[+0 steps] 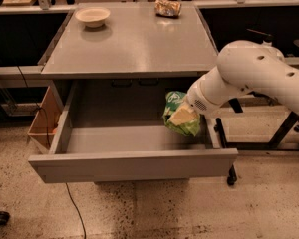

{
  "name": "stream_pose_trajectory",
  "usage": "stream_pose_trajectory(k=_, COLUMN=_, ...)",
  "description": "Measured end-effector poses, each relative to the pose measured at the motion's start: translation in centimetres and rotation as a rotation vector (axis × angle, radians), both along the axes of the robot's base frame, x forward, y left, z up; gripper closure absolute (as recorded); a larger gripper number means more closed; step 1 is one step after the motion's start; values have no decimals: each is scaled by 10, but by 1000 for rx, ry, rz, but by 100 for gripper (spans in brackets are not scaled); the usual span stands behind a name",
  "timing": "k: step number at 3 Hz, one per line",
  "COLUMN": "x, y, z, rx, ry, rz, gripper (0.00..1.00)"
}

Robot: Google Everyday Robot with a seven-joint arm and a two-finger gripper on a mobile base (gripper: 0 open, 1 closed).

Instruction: Pick green rice chip bag from top drawer and place on counter

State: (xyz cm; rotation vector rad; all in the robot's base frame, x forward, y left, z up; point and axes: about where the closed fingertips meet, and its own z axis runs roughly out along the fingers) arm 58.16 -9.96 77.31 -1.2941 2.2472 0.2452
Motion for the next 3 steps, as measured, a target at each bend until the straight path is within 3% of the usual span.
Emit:
stream_pose_trajectory(k=2, x=45, y=-37, z=42, rx=-107, ry=-38, rz=-36, gripper=100)
stream_pose_trajectory(k=3, x=50, y=-43, z=49, rx=-138, ry=6, rz=-27, gripper=100)
